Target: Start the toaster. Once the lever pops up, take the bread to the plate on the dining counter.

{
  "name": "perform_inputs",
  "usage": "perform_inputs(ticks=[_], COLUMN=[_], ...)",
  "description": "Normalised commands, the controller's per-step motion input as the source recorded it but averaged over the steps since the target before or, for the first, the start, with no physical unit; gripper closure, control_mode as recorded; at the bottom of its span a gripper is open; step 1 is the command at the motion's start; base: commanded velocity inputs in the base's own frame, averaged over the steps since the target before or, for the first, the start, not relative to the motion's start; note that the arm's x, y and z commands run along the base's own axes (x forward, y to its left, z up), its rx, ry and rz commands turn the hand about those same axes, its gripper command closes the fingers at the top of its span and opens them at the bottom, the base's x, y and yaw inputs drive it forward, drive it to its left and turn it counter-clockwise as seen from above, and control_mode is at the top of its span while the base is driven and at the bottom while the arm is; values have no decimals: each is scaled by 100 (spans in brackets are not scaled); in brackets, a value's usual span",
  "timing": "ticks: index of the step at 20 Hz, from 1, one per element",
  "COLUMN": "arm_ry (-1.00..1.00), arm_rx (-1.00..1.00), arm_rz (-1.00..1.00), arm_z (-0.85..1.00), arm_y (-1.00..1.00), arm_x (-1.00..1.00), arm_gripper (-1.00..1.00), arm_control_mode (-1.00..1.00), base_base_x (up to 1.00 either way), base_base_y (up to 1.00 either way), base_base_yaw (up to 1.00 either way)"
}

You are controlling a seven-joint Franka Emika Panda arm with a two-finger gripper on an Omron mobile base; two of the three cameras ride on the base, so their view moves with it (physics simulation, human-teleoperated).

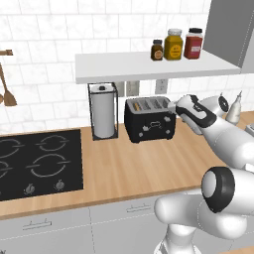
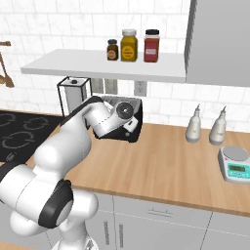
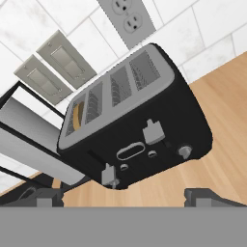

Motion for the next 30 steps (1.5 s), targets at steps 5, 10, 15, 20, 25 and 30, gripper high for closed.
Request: perform_inputs(ticks=[5, 10, 15, 20, 25, 30], arm_ry=[0, 0, 0, 0, 0, 0], arm_rx=[0, 0, 0, 0, 0, 0], arm_rz=[0, 0, 0, 0, 0, 0], arm_z=[0, 0, 0, 0, 0, 0], arm_y=[0, 0, 0, 0, 0, 0], arm_x=[0, 0, 0, 0, 0, 0], arm_gripper=[-100, -100, -100, -100, -100, -100], arm_control_mode=[-100, -100, -100, -100, -100, -100], base_base_x=[0, 0, 0, 0, 0, 0], base_base_y=[0, 0, 0, 0, 0, 0], base_base_yaw=[0, 0, 0, 0, 0, 0])
